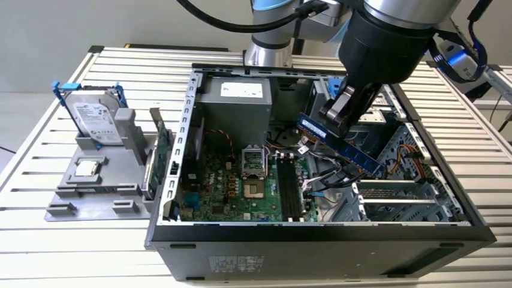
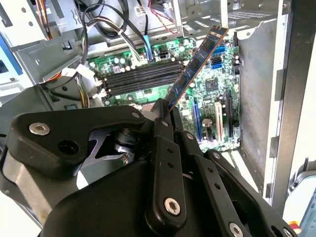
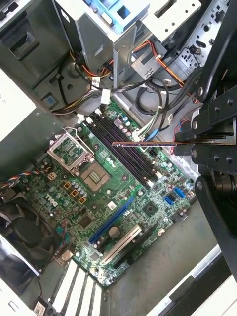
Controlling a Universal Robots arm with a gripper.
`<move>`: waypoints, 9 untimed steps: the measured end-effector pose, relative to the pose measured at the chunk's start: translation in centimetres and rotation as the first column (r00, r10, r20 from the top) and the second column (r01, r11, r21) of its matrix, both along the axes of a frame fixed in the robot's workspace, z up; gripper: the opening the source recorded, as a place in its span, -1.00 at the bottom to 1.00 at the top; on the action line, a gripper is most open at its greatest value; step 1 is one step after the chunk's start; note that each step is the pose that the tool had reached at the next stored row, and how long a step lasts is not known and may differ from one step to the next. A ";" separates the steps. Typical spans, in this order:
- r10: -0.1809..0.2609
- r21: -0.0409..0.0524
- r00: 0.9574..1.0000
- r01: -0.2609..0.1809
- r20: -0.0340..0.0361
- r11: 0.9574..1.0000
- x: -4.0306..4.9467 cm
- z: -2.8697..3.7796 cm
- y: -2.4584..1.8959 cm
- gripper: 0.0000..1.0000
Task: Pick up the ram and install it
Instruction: 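Insert the ram into the slot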
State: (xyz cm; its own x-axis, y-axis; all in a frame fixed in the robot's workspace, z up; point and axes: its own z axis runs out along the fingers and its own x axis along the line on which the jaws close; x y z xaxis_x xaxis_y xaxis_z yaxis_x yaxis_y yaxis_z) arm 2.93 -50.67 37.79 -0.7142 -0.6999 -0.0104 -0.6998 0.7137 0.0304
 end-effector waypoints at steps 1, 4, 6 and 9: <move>-0.002 0.000 1.000 0.002 0.000 1.000 0.00 0.00 0.00 -1.00; -0.008 0.000 1.000 0.008 0.000 1.000 0.00 0.00 0.00 -1.00; -0.012 0.000 1.000 0.012 0.000 1.000 0.00 0.00 0.00 -1.00; -0.020 0.000 1.000 0.020 0.000 1.000 0.00 0.00 0.00 -1.00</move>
